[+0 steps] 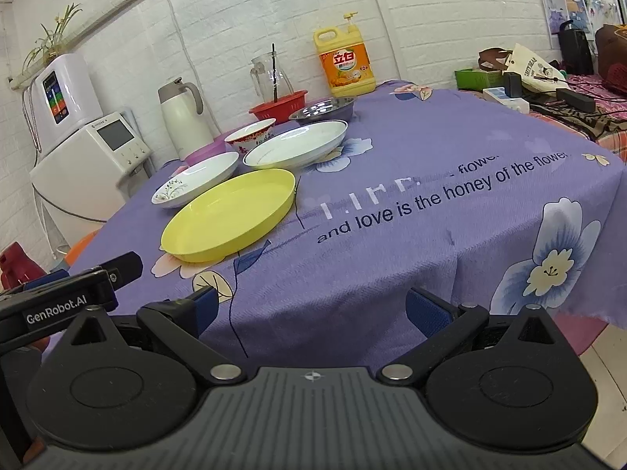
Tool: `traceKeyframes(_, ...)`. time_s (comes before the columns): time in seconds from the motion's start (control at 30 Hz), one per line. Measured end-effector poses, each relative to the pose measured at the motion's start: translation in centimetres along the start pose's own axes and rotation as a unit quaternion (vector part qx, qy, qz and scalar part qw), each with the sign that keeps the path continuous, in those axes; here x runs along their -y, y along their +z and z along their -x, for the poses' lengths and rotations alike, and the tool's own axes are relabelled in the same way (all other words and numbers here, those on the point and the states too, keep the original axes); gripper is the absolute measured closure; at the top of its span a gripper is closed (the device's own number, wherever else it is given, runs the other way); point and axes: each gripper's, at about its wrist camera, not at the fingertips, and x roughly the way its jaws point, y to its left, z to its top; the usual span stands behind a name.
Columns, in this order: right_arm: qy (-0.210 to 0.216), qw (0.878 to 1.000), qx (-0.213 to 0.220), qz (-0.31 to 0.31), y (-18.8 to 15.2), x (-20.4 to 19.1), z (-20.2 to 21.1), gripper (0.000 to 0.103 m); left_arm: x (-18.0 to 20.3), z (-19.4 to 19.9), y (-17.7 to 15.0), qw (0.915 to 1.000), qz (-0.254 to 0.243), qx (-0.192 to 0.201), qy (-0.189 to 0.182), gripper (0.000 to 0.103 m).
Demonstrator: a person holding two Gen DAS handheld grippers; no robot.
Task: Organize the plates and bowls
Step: 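Move the left gripper toward the rim of the yellow plastic plate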
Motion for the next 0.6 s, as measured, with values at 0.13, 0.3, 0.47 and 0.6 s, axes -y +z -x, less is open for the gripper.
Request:
traceKeyframes(0.13,0.000,1.000,-0.002,-0.002,0.2,-0.1,-0.5,0.000,-0.8,-1.3,0.1,0.9999,-0.002,-0.015,0.007,0.000)
traceKeyframes(0.3,0.009,0.998,0.019,0.053,2.3,-1.7,-2.0,0.000,-2.9,-3.6,1.3,0.9991,0.024,-0.032,-0.017,0.000)
traceKeyframes(0.47,-0.008,0.994,0.026,0.104,5.9,-3.4,-6.8,0.000,-5.5,-6.6,2.9,0.9952,0.073,-0.060,-0.027,0.000)
traceKeyframes(0.6,-0.010,0.993,-0.012,0.119,7.5,-3.7,-10.8,0.000,-6.4,-9.1,4.0,0.9928,0.086,-0.074,-0.038,0.000)
